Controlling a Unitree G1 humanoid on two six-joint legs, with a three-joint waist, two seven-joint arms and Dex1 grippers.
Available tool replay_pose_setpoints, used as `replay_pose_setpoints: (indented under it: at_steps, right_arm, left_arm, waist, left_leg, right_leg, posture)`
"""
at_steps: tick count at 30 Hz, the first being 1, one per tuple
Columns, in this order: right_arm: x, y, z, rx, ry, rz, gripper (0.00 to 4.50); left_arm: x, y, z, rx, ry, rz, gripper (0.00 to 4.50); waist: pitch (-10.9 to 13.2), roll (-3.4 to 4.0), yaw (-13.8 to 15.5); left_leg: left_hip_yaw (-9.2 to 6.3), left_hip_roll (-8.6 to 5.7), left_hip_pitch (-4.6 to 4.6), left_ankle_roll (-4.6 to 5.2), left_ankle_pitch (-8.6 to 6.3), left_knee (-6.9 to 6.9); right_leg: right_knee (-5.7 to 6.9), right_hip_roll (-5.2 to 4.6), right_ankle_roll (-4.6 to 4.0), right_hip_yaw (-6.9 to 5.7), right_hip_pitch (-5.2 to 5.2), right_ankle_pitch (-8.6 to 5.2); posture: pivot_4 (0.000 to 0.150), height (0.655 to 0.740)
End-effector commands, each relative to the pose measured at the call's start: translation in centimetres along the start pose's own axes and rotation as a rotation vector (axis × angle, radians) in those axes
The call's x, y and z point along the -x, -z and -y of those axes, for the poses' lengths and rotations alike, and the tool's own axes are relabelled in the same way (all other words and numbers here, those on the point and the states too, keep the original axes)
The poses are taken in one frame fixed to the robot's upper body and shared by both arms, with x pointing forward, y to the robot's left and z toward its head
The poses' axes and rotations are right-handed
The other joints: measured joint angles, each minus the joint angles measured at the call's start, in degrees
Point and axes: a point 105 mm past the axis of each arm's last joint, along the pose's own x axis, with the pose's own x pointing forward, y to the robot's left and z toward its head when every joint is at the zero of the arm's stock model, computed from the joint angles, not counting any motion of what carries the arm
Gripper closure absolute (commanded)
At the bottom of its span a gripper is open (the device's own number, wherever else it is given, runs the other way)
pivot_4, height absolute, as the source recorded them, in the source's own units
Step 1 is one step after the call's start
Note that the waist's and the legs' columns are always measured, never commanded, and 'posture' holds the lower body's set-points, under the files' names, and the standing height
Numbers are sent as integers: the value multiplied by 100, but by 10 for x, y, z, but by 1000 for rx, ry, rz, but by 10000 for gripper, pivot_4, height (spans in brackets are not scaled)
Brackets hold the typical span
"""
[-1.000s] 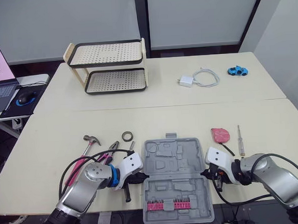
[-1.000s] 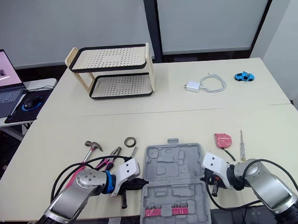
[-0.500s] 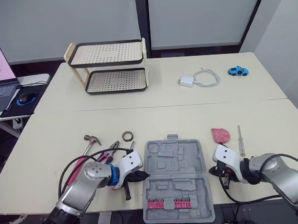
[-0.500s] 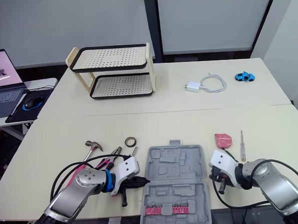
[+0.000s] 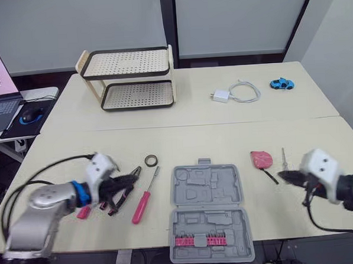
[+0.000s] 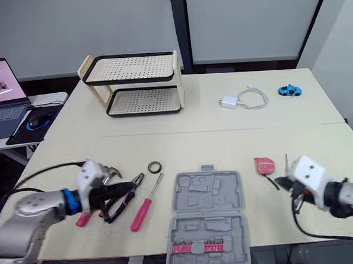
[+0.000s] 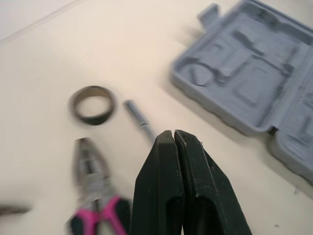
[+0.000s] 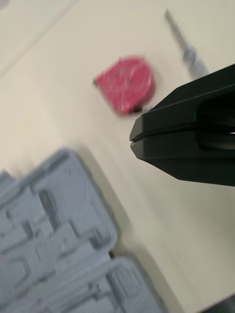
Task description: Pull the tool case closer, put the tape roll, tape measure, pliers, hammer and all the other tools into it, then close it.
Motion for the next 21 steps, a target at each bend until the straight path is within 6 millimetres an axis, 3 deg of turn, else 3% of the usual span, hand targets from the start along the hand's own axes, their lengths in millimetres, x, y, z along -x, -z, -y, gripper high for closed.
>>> replay_pose_setpoints:
  at_steps: [1,5,8,10,14,18,19,21]
  right_arm:
    - [35,6,25,-11,137,5,45000]
    - [62,33,43,-66,261,-40,43217]
    - [73,51,49,-111,325,-54,35474]
    - [73,56,49,-111,324,-55,28735]
    - [70,59,39,-118,264,-63,14342]
    - [65,58,33,-125,218,-63,248]
    - [65,58,33,-125,211,-65,0]
    - [64,57,32,-121,203,-61,0]
  left_arm:
    - [45,8,-48,73,-310,53,44757]
    - [95,43,-88,230,-654,75,42990]
    - [127,77,-99,356,-846,72,35774]
    - [138,92,-100,408,-916,67,29715]
    - [140,103,-98,447,-942,71,16830]
    - [131,100,-97,441,-913,80,3797]
    - [130,99,-97,437,-908,80,303]
    - [128,97,-97,428,-891,80,303]
  waist:
    - [0,0,6]
    - [0,-4,0]
    - [0,-4,-10]
    - [0,-4,-12]
    - [-4,-10,5]
    - [-5,-11,22]
    - [-6,-12,22]
    - [-5,-12,20]
  left_leg:
    - [0,1,1,0,0,-2]
    - [3,-1,1,2,-1,-4]
    - [5,0,3,2,-1,-5]
    - [6,1,4,2,-1,-7]
    - [2,2,4,1,-1,-6]
    - [1,-2,4,0,0,-6]
    - [2,-2,4,0,0,-5]
    - [2,-2,4,0,0,-5]
  right_leg:
    - [0,0,0,0,0,0]
    - [-3,1,-1,2,-1,0]
    - [-3,-1,-1,5,-1,0]
    - [-2,-2,-1,6,-2,0]
    - [0,-4,-1,5,-2,0]
    - [0,-11,-1,6,2,0]
    - [-1,-11,-1,6,2,0]
    - [-1,-11,-1,5,2,0]
  posture:
    - [1500,7400]
    - [1500,7400]
    - [1500,7400]
    - [1500,7400]
    - [1500,7400]
    - [1500,7400]
    - [1500,7400]
    - [1500,7400]
